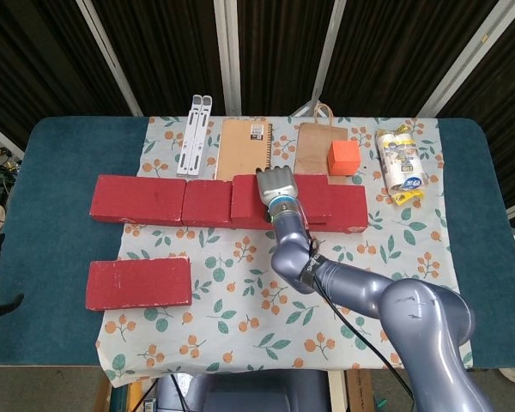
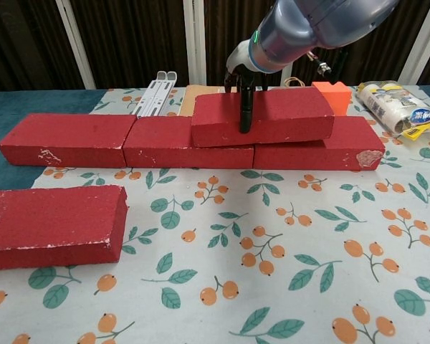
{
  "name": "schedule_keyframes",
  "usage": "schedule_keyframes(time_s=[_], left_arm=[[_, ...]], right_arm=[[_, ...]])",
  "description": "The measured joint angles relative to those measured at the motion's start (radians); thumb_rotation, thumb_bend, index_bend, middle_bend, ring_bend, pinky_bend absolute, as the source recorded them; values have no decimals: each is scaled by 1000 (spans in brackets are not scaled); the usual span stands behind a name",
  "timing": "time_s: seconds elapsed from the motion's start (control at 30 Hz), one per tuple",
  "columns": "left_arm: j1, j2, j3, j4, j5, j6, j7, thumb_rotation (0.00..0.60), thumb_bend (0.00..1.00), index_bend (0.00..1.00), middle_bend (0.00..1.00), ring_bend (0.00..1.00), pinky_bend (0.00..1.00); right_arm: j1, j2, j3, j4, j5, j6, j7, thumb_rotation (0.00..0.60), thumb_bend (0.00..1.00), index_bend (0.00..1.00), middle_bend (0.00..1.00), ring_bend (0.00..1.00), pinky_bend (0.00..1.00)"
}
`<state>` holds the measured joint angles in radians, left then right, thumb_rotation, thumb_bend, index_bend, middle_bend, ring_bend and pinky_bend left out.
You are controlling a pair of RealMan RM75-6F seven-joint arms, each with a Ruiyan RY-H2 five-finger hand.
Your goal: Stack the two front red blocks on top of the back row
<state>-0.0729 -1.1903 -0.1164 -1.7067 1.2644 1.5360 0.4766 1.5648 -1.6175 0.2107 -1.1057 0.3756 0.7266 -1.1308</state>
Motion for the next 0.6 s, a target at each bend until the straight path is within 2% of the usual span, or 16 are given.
schedule_keyframes(time_s=[0.6], left_arm=[[-3, -1, 2, 3, -8, 0, 6, 600, 16, 11, 0, 0, 63]], right_arm=[[-18, -32, 53, 56, 18, 0, -57, 600, 2, 145, 229, 260, 197]])
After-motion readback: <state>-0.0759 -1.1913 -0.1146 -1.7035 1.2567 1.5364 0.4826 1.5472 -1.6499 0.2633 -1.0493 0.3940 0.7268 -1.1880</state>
